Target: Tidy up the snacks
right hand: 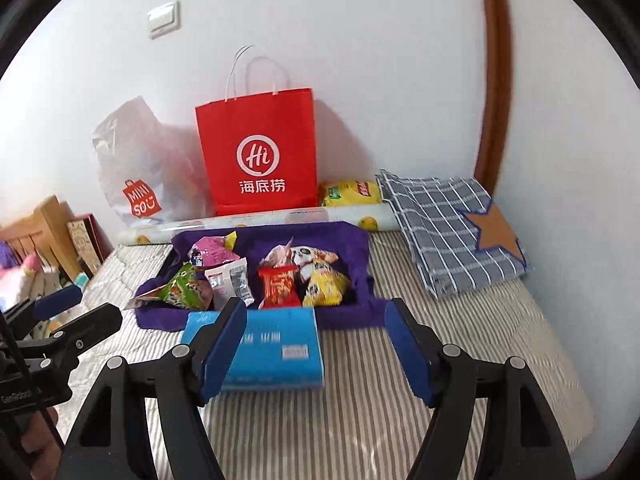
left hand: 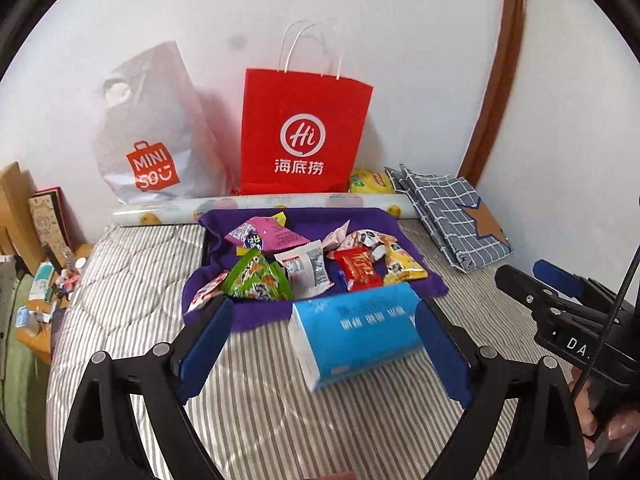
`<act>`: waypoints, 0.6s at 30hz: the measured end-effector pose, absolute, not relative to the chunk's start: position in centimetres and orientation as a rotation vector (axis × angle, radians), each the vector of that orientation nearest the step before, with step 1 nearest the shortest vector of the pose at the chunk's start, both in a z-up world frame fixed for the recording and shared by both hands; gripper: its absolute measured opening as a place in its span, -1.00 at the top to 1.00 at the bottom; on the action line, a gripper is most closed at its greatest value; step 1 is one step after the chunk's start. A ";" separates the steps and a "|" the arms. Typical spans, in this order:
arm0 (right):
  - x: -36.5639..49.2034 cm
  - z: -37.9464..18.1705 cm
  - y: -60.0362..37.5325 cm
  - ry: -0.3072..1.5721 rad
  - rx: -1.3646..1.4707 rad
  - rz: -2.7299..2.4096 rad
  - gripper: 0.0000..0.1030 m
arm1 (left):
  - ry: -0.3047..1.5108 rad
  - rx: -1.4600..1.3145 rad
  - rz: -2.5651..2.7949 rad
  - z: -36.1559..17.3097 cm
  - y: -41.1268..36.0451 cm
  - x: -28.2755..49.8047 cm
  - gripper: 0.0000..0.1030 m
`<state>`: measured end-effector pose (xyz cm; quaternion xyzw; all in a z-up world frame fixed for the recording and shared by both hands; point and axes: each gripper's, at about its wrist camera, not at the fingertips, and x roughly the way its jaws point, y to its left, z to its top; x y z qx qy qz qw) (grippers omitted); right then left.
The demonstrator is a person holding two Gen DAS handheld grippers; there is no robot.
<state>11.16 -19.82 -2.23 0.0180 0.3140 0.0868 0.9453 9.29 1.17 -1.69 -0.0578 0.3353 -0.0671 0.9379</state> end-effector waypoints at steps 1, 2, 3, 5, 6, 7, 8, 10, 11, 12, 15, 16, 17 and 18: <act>10.4 -2.1 -20.1 0.629 0.048 0.171 -0.52 | 0.678 -0.114 -0.133 -1.5 0.9 8.5 -0.78; 9.6 -2.0 -20.4 0.615 0.054 0.168 -0.62 | 0.674 -0.112 -0.131 -1.3 0.7 8.0 -0.79; 9.0 -1.8 -20.6 0.605 0.055 0.168 -0.66 | 0.669 -0.108 -0.131 -1.1 0.4 7.4 -0.81; 7.8 -1.6 -20.8 0.598 0.050 0.175 -0.83 | 0.659 -0.083 -0.124 -0.9 -0.3 6.2 -0.83; 7.2 -1.4 -20.8 0.595 0.042 0.185 -0.89 | 0.656 -0.076 -0.120 -0.8 -0.5 5.8 -0.84; 6.8 -1.3 -20.8 0.589 0.036 0.190 -0.98 | 0.652 -0.067 -0.114 -0.7 -0.8 5.3 -0.84; 6.3 -1.1 -20.9 0.586 0.034 0.185 -0.99 | 0.649 -0.062 -0.111 -0.6 -1.0 4.9 -0.84; 5.9 -1.0 -21.0 0.596 0.034 0.165 -0.99 | 0.644 -0.062 -0.110 -0.4 -1.3 4.2 -0.85; 5.7 -1.0 -21.1 0.595 0.034 0.161 -0.99 | 0.642 -0.065 -0.109 -0.3 -1.3 3.9 -0.86; 5.4 -1.0 -21.2 0.593 0.034 0.157 -0.99 | 0.640 -0.067 -0.106 -0.3 -1.4 3.7 -0.86; 4.9 -1.0 -21.6 0.591 0.042 0.149 -0.99 | 0.635 -0.065 -0.094 -0.1 -1.4 3.2 -0.86; 4.7 -0.9 -21.7 0.591 0.044 0.148 -0.99 | 0.635 -0.064 -0.091 -0.1 -1.5 3.1 -0.86; 4.6 -0.9 -21.8 0.591 0.048 0.143 -0.99 | 0.634 -0.065 -0.090 0.0 -1.5 3.0 -0.86; 4.4 -0.8 -21.9 0.589 0.052 0.139 -0.99 | 0.633 -0.068 -0.091 0.0 -1.5 2.9 -0.86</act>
